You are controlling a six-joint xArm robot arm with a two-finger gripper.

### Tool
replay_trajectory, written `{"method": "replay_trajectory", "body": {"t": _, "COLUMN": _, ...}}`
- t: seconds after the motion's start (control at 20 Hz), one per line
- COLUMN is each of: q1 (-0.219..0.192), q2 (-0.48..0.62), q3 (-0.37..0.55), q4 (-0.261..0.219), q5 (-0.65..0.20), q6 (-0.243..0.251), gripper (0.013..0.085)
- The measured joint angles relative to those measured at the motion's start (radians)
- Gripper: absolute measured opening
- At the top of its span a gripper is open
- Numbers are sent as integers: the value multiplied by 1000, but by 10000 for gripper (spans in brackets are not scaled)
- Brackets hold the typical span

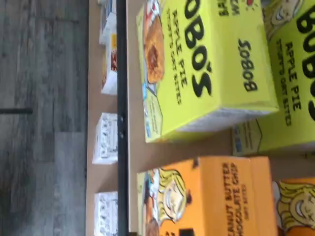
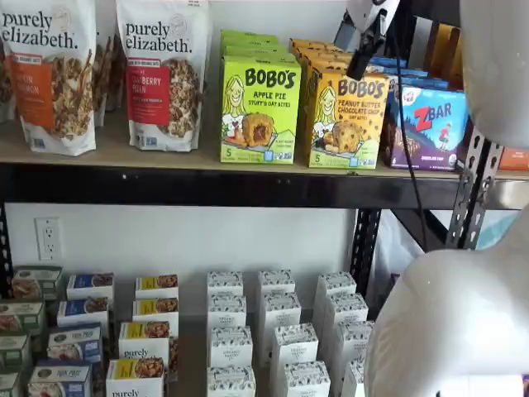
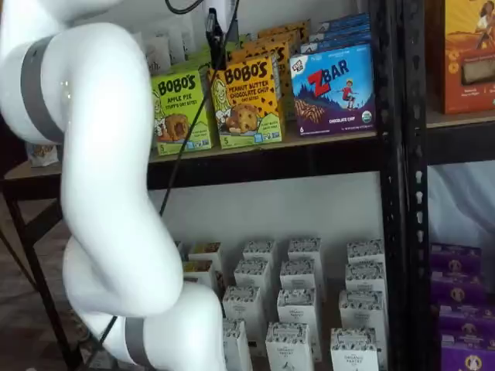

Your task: Pick up the orange box on the top shelf, the fifth box from the left

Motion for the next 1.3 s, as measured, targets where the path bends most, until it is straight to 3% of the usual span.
{"method": "replay_trajectory", "body": {"t": 0.6, "q1": 11, "q2": 99, "q3": -109, "q4": -91, "q5": 71, "q6": -9, "gripper": 850}}
{"method": "replay_trajectory", "body": {"t": 1.3, "q1": 45, "q2": 144, "q3": -147, "q4": -163, "q5": 111, "q6": 8, "gripper": 850}}
